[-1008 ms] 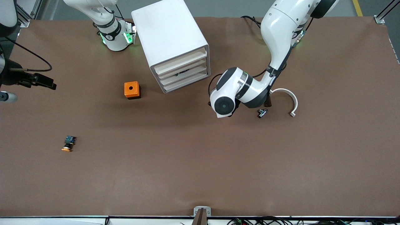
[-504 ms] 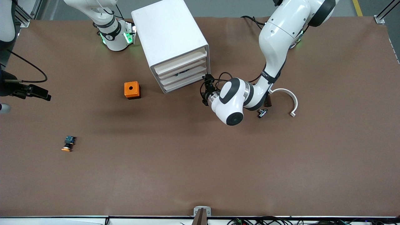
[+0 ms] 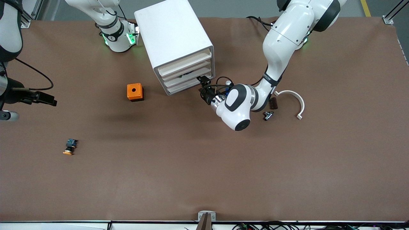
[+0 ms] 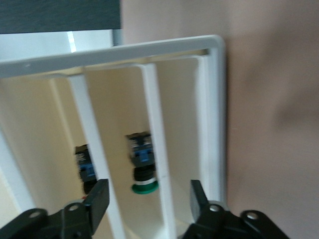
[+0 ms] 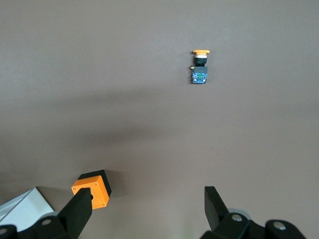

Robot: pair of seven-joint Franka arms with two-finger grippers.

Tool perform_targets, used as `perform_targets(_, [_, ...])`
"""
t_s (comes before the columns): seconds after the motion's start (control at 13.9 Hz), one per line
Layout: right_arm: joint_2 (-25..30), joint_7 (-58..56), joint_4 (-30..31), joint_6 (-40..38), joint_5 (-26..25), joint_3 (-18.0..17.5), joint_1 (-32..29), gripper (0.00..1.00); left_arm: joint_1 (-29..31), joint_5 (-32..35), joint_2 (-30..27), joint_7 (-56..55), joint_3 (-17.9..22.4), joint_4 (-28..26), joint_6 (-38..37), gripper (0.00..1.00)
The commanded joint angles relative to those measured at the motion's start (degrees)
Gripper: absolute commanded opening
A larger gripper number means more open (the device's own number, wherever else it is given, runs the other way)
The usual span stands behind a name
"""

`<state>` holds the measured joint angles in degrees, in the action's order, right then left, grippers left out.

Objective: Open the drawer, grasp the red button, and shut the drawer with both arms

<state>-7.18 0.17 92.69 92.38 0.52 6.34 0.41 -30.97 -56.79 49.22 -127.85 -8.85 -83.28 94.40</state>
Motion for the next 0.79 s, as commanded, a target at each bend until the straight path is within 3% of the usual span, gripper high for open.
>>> perform_targets(0.0, [-0.03,4.48,-0.93,-1.5,-0.7,-0.27,1.6,1.0,0.03,-4.02,1.49,-1.0,-0.02,1.1,-3.6,0.68])
perform_targets(0.72, [0.41,17.66,-0.41,-2.38,-0.26,-0.36,4.94,1.0,-2.52,-6.75,3.34,-1.78,-0.64,1.1,-8.01,0.57])
